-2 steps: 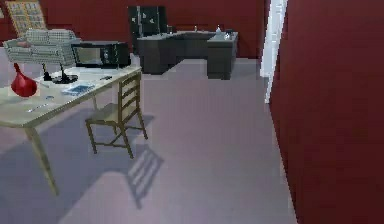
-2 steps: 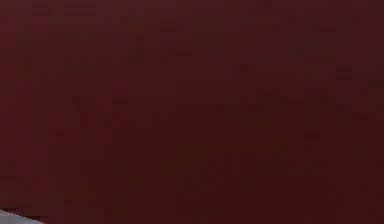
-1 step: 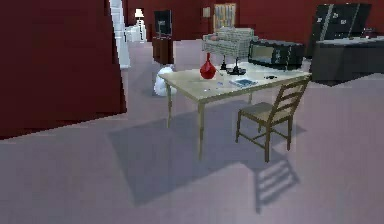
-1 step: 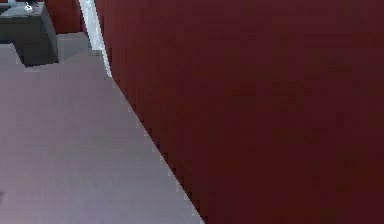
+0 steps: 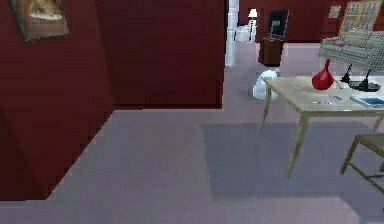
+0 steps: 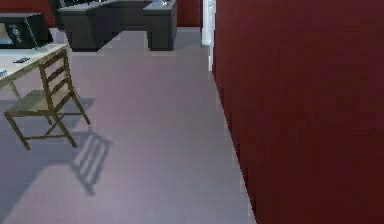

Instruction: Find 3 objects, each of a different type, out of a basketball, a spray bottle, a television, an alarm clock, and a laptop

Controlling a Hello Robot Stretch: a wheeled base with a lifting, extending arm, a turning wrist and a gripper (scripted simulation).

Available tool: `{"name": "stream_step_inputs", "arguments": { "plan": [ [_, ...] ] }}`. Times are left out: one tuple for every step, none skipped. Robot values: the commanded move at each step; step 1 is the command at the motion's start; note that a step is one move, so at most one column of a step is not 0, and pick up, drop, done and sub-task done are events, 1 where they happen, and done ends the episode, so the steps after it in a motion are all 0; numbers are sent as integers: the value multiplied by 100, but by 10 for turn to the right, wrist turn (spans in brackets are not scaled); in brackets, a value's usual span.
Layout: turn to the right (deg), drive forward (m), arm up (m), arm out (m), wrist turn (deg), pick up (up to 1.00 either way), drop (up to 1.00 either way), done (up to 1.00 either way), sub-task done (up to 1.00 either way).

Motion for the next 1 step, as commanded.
{"name": "stream_step_inputs", "arguments": {
  "plan": [
    [0, 15, 0, 0, 0, 0, 0, 0, 0]
  ]
}}
